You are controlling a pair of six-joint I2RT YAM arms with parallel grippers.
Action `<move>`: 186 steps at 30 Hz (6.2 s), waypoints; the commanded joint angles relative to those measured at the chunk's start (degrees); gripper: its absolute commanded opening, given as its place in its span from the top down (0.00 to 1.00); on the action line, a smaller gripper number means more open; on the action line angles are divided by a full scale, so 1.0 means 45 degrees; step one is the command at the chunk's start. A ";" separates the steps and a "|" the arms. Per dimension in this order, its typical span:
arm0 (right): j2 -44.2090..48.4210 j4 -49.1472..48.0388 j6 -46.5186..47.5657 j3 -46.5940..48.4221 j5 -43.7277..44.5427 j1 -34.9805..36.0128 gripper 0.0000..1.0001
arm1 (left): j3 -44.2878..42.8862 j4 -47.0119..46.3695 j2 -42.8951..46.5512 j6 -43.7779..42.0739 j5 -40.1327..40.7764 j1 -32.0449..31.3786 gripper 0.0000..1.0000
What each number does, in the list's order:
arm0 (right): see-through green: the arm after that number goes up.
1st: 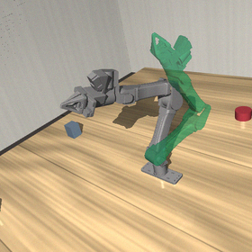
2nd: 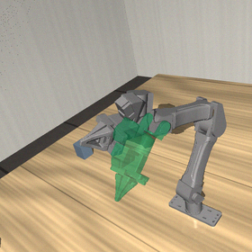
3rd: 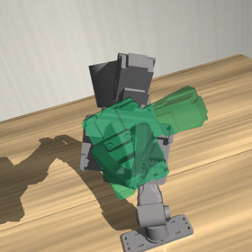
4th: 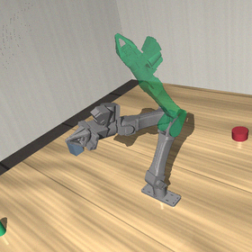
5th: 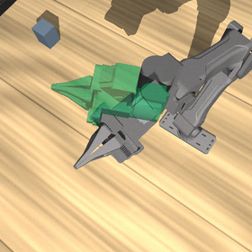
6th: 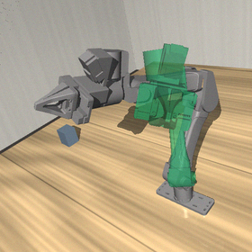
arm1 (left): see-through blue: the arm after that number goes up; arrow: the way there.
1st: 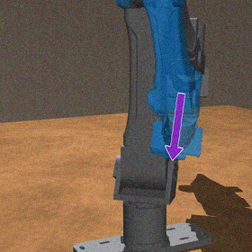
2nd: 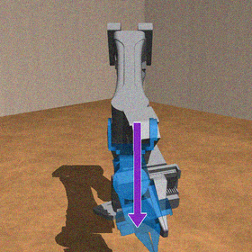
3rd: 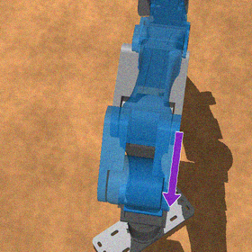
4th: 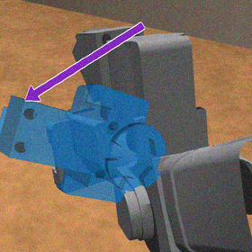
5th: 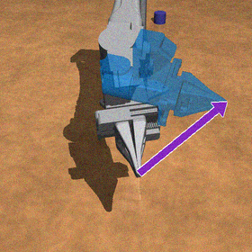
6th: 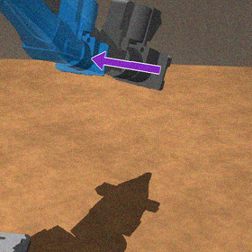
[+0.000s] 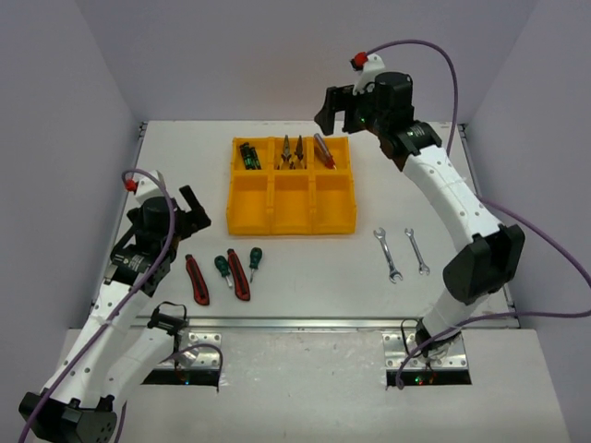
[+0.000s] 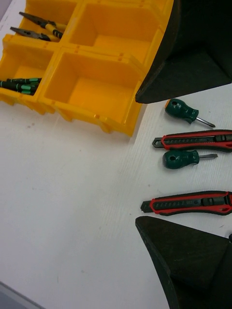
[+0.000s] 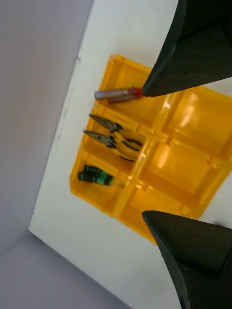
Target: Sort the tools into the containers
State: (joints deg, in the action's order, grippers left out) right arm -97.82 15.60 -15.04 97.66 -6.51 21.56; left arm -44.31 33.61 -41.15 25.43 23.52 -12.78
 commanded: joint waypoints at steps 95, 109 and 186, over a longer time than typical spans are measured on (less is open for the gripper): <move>-0.1749 0.1520 0.0829 -0.3731 0.3095 0.1284 0.60 | -0.0583 -0.0025 0.0393 0.0271 0.0406 0.0205 0.00; 0.0723 0.1189 -0.2483 -0.4549 0.3089 0.5275 0.04 | -0.1087 0.1170 0.0276 0.1931 0.2356 0.0456 0.00; -0.0032 -0.0500 0.2528 -0.5888 0.2866 0.1486 0.88 | -0.0385 -0.0486 0.0170 0.0066 -0.0760 0.0692 0.00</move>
State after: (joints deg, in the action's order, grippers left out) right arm -96.24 13.91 -7.98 68.07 8.35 34.07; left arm -46.60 36.09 -40.85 28.72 25.11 -10.02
